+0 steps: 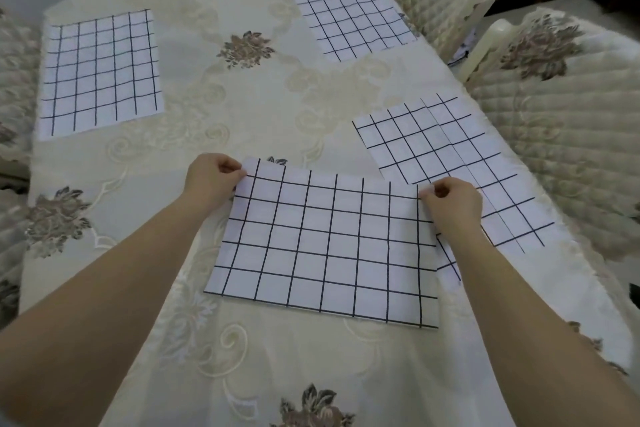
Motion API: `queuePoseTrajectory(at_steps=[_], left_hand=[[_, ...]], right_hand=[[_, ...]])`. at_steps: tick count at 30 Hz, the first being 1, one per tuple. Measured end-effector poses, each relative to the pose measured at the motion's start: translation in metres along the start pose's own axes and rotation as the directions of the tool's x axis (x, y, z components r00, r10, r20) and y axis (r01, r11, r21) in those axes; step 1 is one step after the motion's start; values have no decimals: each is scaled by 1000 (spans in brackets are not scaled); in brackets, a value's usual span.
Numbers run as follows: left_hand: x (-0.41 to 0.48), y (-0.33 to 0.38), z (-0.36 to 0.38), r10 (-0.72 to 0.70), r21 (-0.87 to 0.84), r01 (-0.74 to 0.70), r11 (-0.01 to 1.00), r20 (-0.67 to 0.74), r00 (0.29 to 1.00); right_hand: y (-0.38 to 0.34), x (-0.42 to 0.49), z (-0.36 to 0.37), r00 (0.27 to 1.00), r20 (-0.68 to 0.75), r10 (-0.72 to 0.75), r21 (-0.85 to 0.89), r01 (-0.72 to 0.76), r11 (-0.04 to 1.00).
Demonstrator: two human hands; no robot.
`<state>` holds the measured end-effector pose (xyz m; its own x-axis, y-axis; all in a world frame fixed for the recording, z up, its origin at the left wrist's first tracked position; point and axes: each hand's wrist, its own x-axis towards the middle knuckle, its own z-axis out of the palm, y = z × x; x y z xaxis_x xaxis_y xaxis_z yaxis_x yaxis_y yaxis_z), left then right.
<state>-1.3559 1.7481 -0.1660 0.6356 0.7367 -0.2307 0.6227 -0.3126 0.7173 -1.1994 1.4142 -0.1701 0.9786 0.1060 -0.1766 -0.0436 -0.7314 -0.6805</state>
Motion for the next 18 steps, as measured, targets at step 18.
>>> queuePoseTrajectory(at_steps=[18], left_hand=[[-66,23,24,270,166,-286,944,112,956]], right_hand=[[-26,-58,21,979,31,-202,-19,202,979]])
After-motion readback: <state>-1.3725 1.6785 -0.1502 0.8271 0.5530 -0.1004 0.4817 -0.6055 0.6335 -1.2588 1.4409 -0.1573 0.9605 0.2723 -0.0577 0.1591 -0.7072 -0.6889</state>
